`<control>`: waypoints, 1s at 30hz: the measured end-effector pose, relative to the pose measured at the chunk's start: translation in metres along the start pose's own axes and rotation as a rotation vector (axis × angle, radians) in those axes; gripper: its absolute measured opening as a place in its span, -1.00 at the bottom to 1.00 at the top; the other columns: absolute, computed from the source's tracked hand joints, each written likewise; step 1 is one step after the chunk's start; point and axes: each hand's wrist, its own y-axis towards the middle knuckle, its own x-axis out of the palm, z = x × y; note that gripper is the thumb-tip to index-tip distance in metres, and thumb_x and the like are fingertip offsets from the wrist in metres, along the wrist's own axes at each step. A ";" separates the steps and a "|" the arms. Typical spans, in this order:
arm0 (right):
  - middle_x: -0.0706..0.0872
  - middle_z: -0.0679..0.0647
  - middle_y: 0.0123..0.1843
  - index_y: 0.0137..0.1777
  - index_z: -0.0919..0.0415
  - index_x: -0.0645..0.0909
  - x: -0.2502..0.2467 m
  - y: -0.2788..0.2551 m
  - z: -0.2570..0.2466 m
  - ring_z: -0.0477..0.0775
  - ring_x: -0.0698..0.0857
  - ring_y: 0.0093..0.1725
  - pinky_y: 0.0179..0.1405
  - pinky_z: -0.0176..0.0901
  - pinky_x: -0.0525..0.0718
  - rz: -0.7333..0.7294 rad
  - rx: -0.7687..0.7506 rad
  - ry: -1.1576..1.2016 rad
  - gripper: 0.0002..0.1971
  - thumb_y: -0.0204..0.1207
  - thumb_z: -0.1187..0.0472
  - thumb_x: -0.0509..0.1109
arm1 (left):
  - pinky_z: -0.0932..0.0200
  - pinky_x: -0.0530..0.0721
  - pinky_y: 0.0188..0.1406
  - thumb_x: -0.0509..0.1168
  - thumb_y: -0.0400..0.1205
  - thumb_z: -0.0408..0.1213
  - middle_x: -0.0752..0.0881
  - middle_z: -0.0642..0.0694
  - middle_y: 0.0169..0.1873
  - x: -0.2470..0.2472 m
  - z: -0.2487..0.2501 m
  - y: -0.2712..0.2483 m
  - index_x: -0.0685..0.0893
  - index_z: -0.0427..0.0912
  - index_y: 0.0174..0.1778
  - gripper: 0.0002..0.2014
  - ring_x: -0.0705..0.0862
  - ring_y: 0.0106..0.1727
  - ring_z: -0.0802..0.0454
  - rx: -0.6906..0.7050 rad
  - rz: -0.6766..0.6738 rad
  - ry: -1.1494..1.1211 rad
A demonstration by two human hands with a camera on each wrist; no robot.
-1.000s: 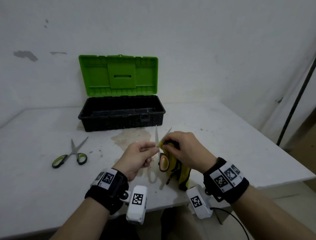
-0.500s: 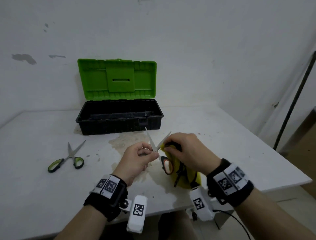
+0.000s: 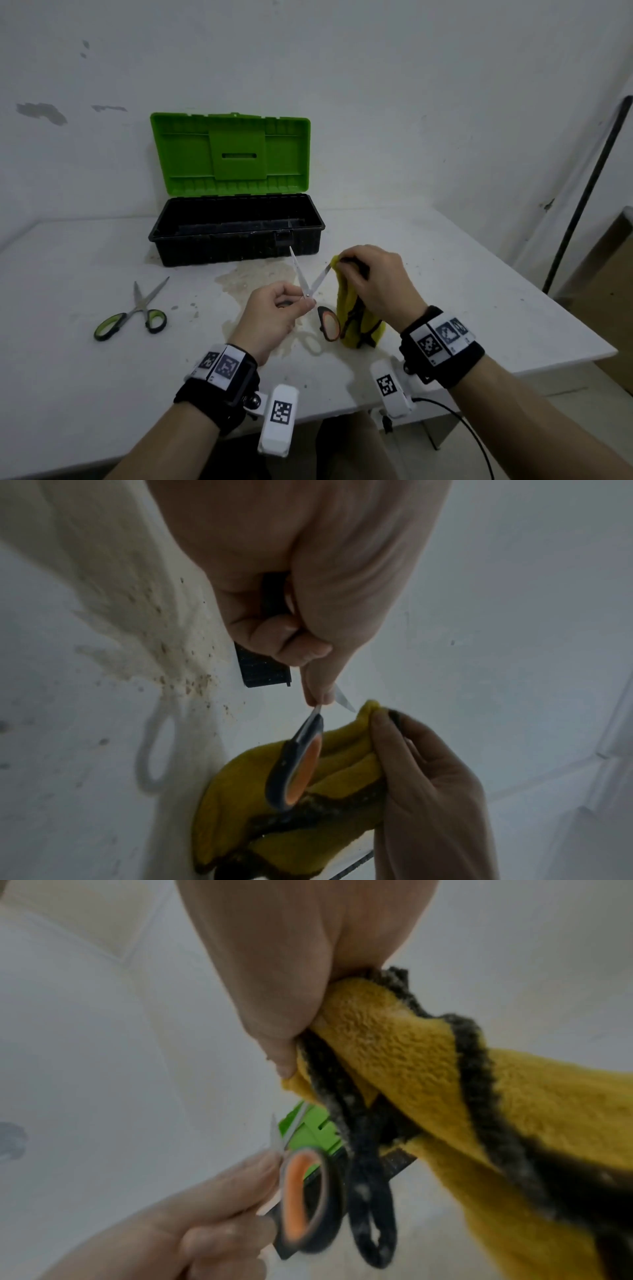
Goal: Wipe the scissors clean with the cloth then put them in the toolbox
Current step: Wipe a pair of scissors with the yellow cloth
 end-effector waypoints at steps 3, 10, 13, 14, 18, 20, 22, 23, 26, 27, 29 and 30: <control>0.73 -0.07 -0.11 0.00 0.11 0.73 0.012 -0.011 -0.012 -0.14 0.65 -0.14 -0.10 -0.35 0.60 -0.136 -0.126 0.076 -0.92 0.58 0.21 0.41 | 0.32 0.50 -0.52 0.56 0.54 -0.32 0.78 -0.11 -0.26 0.002 0.004 0.001 0.71 -0.22 -0.13 -0.85 0.55 -0.54 0.26 0.031 -0.011 0.020; 0.73 -0.02 -0.12 0.01 0.09 0.72 0.009 0.008 0.007 -0.06 0.65 -0.14 -0.06 -0.14 0.65 0.018 0.034 -0.019 -0.91 0.59 0.15 0.40 | 0.29 0.50 -0.51 0.55 0.54 -0.36 0.76 -0.11 -0.30 -0.002 0.003 0.001 0.68 -0.20 -0.16 -0.85 0.53 -0.51 0.18 0.032 -0.024 0.039; 0.74 -0.06 -0.14 -0.02 0.09 0.72 0.003 0.011 0.005 -0.12 0.65 -0.15 -0.09 -0.24 0.63 0.084 0.018 0.008 -0.93 0.58 0.16 0.41 | 0.30 0.51 -0.51 0.55 0.54 -0.36 0.77 -0.09 -0.29 -0.001 0.003 0.002 0.68 -0.21 -0.14 -0.85 0.55 -0.52 0.24 0.031 -0.008 0.041; 0.73 -0.08 -0.16 -0.02 0.07 0.72 0.005 0.008 0.001 -0.15 0.64 -0.17 -0.11 -0.29 0.61 0.029 -0.030 0.026 -0.93 0.58 0.16 0.41 | 0.31 0.50 -0.52 0.55 0.55 -0.36 0.77 -0.08 -0.30 0.000 0.004 0.002 0.68 -0.21 -0.15 -0.85 0.55 -0.53 0.25 0.033 -0.006 0.034; 0.70 -0.04 -0.15 -0.02 0.07 0.72 0.022 -0.007 -0.009 -0.08 0.65 -0.16 -0.13 -0.29 0.58 -0.160 -0.139 0.051 -0.91 0.59 0.15 0.37 | 0.35 0.51 -0.49 0.53 0.56 -0.36 0.76 -0.05 -0.33 0.002 0.005 0.002 0.70 -0.23 -0.13 -0.87 0.58 -0.52 0.27 0.059 -0.041 0.063; 0.70 -0.03 -0.14 0.00 0.08 0.72 0.022 -0.004 -0.003 -0.07 0.64 -0.16 -0.12 -0.26 0.59 -0.115 -0.096 0.033 -0.90 0.60 0.15 0.38 | 0.31 0.51 -0.50 0.55 0.54 -0.35 0.76 -0.05 -0.33 0.000 0.004 0.002 0.70 -0.24 -0.12 -0.86 0.56 -0.51 0.24 0.052 -0.037 0.074; 0.71 -0.01 -0.14 0.01 0.10 0.73 0.016 0.003 0.005 -0.07 0.63 -0.17 -0.12 -0.26 0.58 -0.043 -0.018 0.003 -0.90 0.60 0.17 0.40 | 0.27 0.50 -0.50 0.55 0.54 -0.36 0.76 -0.09 -0.32 -0.002 0.002 0.002 0.70 -0.25 -0.13 -0.85 0.54 -0.51 0.21 0.036 -0.032 0.073; 0.71 -0.01 -0.14 0.01 0.11 0.74 0.012 0.007 0.008 -0.07 0.61 -0.18 -0.12 -0.30 0.57 -0.003 0.013 -0.014 -0.90 0.59 0.17 0.40 | 0.26 0.49 -0.51 0.55 0.54 -0.37 0.77 -0.10 -0.31 -0.003 0.001 0.002 0.69 -0.26 -0.13 -0.85 0.54 -0.51 0.19 0.029 -0.033 0.072; 0.72 -0.06 -0.15 0.00 0.08 0.74 0.007 0.008 0.006 -0.17 0.57 -0.19 -0.15 -0.56 0.46 0.050 0.010 -0.019 -0.91 0.59 0.16 0.40 | 0.27 0.49 -0.53 0.54 0.55 -0.37 0.77 -0.12 -0.29 -0.003 0.000 0.003 0.69 -0.27 -0.12 -0.85 0.53 -0.52 0.19 0.002 -0.019 0.044; 0.72 -0.09 -0.15 -0.01 0.07 0.73 0.009 0.006 0.000 -0.20 0.58 -0.19 -0.15 -0.56 0.46 0.016 -0.022 0.004 -0.92 0.59 0.16 0.41 | 0.27 0.48 -0.53 0.54 0.55 -0.36 0.77 -0.11 -0.29 -0.002 0.000 0.004 0.69 -0.26 -0.13 -0.85 0.53 -0.53 0.21 -0.004 -0.012 0.034; 0.71 -0.10 -0.17 -0.03 0.07 0.73 0.016 -0.004 -0.011 -0.19 0.60 -0.19 -0.15 -0.51 0.50 -0.092 -0.087 0.042 -0.93 0.59 0.17 0.41 | 0.27 0.47 -0.53 0.54 0.56 -0.36 0.76 -0.07 -0.32 0.000 0.002 0.004 0.68 -0.23 -0.14 -0.86 0.53 -0.55 0.24 0.000 -0.016 0.025; 0.70 -0.10 -0.17 -0.03 0.08 0.73 0.020 -0.009 -0.015 -0.19 0.60 -0.20 -0.16 -0.50 0.50 -0.128 -0.100 0.045 -0.92 0.59 0.18 0.40 | 0.28 0.47 -0.53 0.53 0.56 -0.36 0.75 -0.05 -0.33 0.001 0.003 0.004 0.68 -0.22 -0.13 -0.86 0.53 -0.55 0.25 0.009 -0.022 0.033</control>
